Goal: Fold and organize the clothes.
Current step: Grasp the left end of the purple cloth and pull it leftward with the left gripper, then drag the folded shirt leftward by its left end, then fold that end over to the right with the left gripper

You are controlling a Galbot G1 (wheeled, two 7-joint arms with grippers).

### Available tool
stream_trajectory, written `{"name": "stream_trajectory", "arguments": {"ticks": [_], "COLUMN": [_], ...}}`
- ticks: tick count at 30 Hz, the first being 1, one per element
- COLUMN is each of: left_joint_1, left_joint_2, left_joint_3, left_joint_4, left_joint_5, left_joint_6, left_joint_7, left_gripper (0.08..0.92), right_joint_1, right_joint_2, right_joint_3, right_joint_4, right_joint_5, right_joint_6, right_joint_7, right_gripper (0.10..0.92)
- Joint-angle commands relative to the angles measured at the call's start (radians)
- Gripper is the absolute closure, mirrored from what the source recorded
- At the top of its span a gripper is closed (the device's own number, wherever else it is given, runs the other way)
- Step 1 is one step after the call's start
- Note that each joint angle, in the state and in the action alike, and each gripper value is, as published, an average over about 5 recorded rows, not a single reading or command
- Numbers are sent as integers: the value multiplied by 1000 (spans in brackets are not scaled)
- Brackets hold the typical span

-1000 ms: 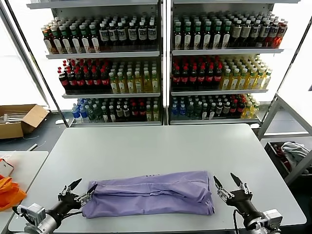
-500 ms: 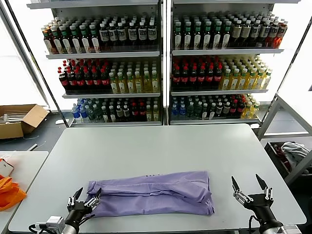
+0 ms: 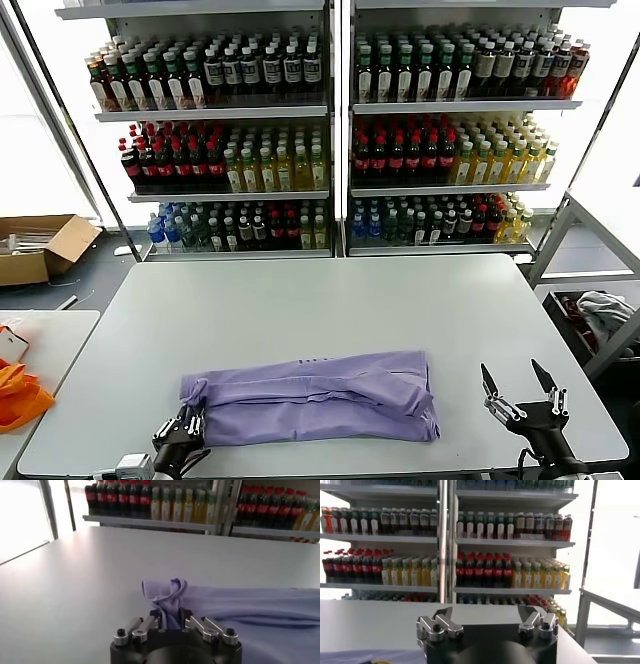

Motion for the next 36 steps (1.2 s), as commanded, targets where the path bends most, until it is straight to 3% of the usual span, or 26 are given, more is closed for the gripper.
{"name": "stream_trajectory", "arguments": {"ticks": [1,6,16,21,27,32,36], "left_joint_1": [-5,-34,-75,-78,-52,-82,-111], "left_joint_2": [-17,55,321,375,299,207,182], "left_joint_3": [-5,-117,-472,-554,-444,-201,-2], "left_joint_4": [-5,-4,161,153,-28,-168,-176], "left_joint_5": [12,-42,-256,-287,-245,-114,-39], "left_joint_6": [-27,-71,-79,-74,-58,-45,-42], "left_joint_7": [-4,67,201,234,228,199,188], "left_gripper": [806,892,898,898,898,898,898], "right_joint_1": [-11,-16,0,-2,-11,-36,-49], "right_joint_2": [3,-6,-10,-5,2,3,7], "right_joint_3": [3,1,-21,-42,-43,-27,-25], "right_joint_4": [7,6,1,-4,7,25,31], "right_joint_5": [6,6,6,3,0,2,1], "right_joint_6": [12,16,26,30,35,43,50], "right_joint_7": [-2,-5,9,12,23,23,23], "right_gripper": [203,203,203,203,203,203,203]}}
